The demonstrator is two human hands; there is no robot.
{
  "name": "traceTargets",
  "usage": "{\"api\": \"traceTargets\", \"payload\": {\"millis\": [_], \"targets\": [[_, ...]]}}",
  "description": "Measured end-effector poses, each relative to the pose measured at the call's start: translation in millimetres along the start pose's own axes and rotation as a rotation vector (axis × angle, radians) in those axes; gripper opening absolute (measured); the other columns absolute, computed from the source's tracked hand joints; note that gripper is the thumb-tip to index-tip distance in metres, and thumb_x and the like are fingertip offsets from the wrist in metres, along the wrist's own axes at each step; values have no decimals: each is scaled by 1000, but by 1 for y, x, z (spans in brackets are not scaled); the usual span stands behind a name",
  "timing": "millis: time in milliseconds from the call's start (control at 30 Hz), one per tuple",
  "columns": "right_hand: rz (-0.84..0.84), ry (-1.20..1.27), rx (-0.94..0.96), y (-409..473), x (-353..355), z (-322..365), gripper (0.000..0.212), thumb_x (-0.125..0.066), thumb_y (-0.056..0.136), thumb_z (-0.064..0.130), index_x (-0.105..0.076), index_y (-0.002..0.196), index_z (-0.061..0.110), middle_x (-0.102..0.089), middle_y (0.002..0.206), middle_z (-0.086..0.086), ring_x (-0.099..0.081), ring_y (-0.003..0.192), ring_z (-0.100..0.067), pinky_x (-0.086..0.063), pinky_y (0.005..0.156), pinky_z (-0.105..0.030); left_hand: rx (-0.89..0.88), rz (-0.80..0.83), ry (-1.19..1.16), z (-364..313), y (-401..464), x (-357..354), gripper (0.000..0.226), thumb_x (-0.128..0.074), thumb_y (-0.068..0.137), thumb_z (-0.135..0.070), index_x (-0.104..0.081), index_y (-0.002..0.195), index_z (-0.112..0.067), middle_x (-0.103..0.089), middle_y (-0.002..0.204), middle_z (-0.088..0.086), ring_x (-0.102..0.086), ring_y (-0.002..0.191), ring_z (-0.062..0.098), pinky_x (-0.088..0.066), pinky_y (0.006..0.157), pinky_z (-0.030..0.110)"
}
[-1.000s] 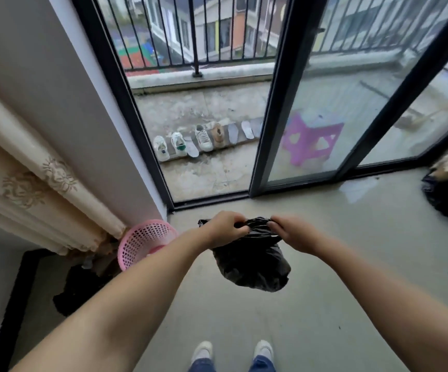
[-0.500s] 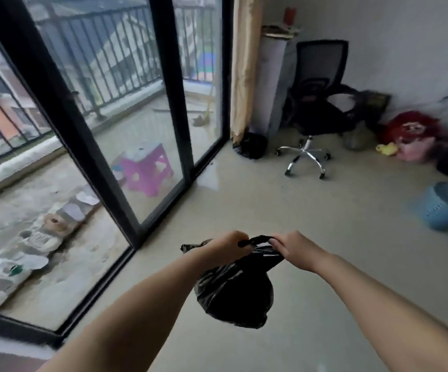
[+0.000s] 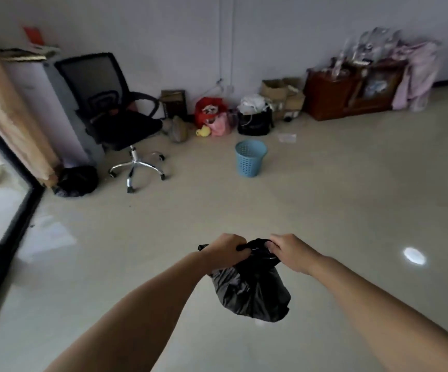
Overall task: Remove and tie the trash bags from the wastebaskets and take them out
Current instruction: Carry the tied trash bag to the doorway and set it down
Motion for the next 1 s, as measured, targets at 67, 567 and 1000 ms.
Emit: {"api": "traceTargets", "payload": {"millis": [67,567,1000], "targets": [[-33,32,-82,-18,25,-55,29,-39,99,27,-49,80,7,-47,67,-2,-44,63,-22,-30,57,-30,-67,52,14,-45,38,-20,25,-46,94,-24,-49,76,-7,-49,73,9,-43,72,20,-27,60,27],[-309,94,-552,-73,162,-333,30,-36,99,27,-42,71,20,-42,59,2,-37,51,-16,-28,52,-30,-506,425,178,-284,271,-121,29,-40,95,-26,-38,69,-12,-36,59,-1,-32,53,16,-24,53,29],[-534,222,-755,-13,300,-483,28,-37,98,28,-48,79,12,-61,76,-13,-48,61,-20,-36,58,-33,-787,474,252,-422,497,-99,30,-44,95,-26,-43,69,-11,-38,59,-2,-35,53,11,-25,52,24]]}}
Point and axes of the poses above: each hand's wrist, its own y-axis towards the middle knuckle, its own x-axis out of the back of the hand, z = x × y, the point moved 9 cm from there along y, towards the middle knuckle
